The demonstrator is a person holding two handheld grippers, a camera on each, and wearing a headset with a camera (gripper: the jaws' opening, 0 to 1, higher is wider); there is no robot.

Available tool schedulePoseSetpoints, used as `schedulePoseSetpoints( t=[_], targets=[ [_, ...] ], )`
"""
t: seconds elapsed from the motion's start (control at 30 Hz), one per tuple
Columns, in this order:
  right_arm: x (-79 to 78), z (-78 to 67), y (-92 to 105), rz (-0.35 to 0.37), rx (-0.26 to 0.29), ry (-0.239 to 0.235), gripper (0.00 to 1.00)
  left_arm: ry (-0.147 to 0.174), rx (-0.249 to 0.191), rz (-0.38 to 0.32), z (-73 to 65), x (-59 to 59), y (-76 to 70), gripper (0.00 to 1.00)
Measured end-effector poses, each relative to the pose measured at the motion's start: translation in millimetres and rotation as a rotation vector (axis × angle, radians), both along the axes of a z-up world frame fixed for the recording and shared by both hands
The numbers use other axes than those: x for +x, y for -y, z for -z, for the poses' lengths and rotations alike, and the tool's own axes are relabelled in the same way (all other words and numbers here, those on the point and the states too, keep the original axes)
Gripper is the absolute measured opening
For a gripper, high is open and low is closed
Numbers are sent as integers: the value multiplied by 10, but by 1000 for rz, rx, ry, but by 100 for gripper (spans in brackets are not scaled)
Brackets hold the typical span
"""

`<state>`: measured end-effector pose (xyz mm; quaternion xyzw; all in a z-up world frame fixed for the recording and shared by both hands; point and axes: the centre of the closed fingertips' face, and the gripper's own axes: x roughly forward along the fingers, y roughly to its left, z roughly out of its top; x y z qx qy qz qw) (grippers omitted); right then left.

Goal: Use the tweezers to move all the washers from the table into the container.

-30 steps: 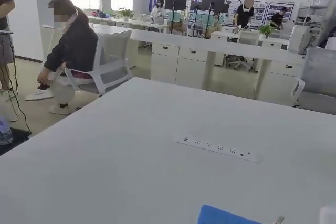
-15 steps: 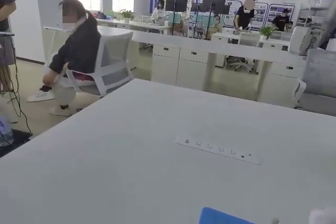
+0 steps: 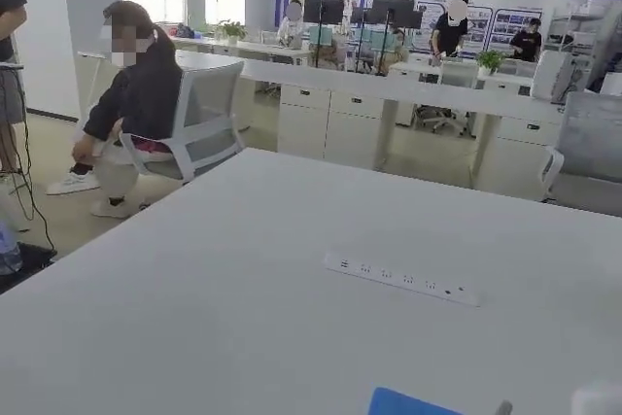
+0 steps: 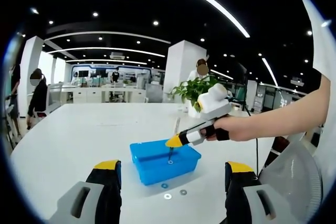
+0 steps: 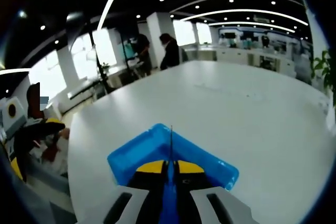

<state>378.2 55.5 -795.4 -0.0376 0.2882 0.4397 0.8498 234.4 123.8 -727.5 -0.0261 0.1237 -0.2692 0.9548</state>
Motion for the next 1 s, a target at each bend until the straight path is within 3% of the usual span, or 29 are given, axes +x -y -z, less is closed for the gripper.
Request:
schedulePoseSetpoints(
  t=[0.27, 0.5, 0.8, 1.0],
  targets=[
    [-136, -212, -94, -46, 1, 59, 4, 0, -7, -6, -5, 9, -13, 83],
    [-238, -497, -176, -75, 13, 123, 4, 0, -9, -3, -3, 7, -11, 83],
    [-395, -712, -202, -86, 45, 145, 4, -1, -11, -1, -3, 1, -5, 83],
    [-526, -718, -181, -74, 37, 140, 4, -5, -16, -8, 0, 5, -18, 82]
  ],
)
